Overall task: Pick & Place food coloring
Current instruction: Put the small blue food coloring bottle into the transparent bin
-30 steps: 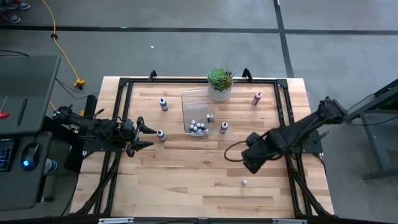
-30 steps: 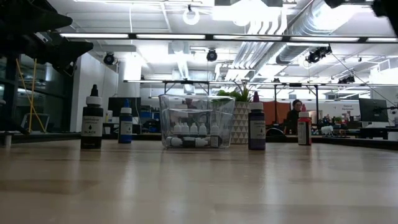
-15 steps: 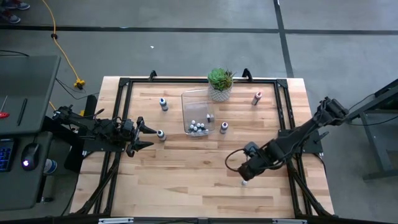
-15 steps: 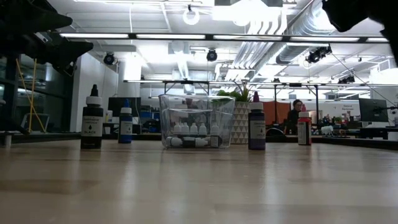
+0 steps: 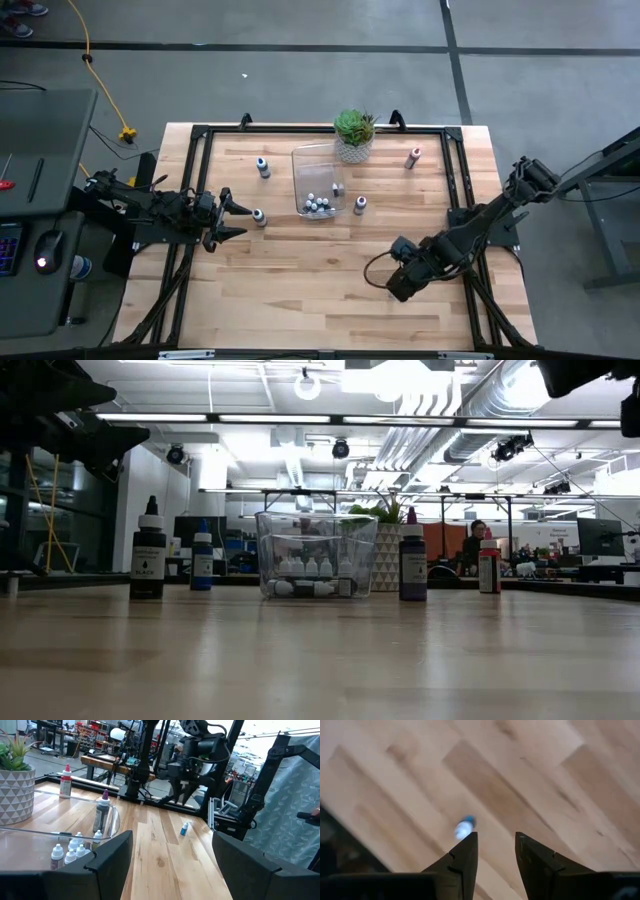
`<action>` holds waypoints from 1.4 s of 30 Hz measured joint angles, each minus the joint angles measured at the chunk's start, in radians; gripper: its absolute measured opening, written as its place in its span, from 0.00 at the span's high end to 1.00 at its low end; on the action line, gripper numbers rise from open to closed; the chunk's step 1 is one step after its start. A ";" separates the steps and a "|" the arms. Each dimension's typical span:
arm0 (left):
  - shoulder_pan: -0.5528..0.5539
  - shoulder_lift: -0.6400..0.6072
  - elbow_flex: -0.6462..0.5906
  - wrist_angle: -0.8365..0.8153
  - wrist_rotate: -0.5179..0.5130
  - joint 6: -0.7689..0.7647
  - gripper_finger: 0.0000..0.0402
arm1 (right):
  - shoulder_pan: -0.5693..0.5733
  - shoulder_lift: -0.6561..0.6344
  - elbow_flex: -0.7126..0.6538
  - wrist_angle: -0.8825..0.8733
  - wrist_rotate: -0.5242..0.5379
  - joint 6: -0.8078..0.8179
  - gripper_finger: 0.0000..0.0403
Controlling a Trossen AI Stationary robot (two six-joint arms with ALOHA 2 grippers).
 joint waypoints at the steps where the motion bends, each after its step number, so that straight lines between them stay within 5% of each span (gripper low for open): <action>1: 0.000 0.000 0.000 0.000 0.000 0.000 0.32 | 0.002 0.000 0.000 0.015 -0.014 -0.027 0.70; 8: 0.000 0.000 0.000 0.000 0.000 0.000 0.32 | 0.020 0.029 0.000 0.061 -0.112 -0.293 0.59; 16: 0.000 0.000 0.000 0.000 0.000 0.000 0.32 | 0.016 0.069 0.000 0.096 0.003 -0.613 0.45; 20: 0.000 0.000 0.000 0.000 0.000 0.000 0.32 | 0.019 0.130 0.000 0.149 -0.022 -0.730 0.45; 42: 0.000 0.000 0.000 0.000 0.000 0.000 0.32 | 0.044 0.233 0.000 0.210 -0.090 -0.640 0.46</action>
